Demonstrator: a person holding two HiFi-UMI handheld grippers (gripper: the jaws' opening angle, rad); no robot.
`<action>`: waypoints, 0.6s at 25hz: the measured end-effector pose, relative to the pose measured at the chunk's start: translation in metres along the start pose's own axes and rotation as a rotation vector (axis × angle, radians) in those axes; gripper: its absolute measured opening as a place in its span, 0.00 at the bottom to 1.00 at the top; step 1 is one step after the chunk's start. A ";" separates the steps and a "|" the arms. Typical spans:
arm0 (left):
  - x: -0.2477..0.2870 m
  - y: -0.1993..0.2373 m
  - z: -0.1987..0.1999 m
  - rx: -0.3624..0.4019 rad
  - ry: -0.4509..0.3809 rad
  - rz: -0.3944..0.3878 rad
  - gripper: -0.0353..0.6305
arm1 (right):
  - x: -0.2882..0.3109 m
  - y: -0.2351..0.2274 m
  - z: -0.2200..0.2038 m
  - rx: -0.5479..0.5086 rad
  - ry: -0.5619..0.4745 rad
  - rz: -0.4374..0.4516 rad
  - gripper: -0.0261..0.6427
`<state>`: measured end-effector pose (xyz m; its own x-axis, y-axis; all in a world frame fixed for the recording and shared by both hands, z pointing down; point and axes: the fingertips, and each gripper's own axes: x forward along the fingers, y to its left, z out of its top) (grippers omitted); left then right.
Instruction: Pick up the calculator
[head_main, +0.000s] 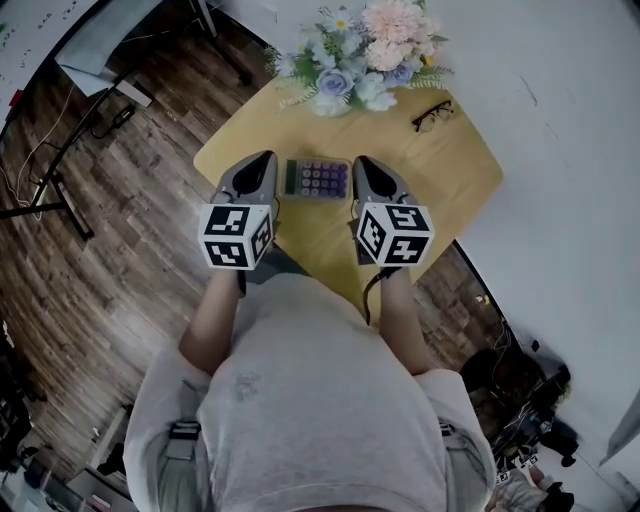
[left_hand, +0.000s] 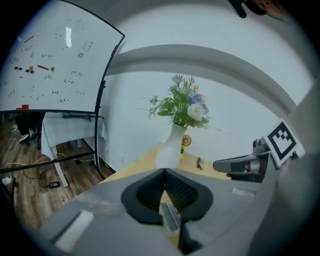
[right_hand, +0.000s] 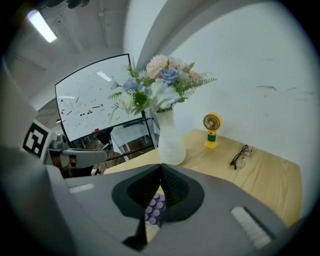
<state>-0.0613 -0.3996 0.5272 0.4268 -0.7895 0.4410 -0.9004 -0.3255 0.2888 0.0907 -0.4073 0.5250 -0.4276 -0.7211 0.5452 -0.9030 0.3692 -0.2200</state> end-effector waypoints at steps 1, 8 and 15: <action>0.002 0.000 -0.006 -0.002 0.017 -0.002 0.06 | 0.003 -0.001 -0.006 0.009 0.018 0.004 0.04; 0.016 -0.001 -0.049 -0.015 0.143 -0.021 0.06 | 0.017 -0.009 -0.051 0.093 0.139 0.019 0.07; 0.023 -0.001 -0.085 -0.046 0.239 -0.013 0.07 | 0.026 -0.017 -0.087 0.198 0.229 0.030 0.19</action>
<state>-0.0434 -0.3733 0.6097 0.4508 -0.6380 0.6243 -0.8924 -0.3061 0.3315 0.0992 -0.3809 0.6134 -0.4540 -0.5521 0.6993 -0.8903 0.2504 -0.3803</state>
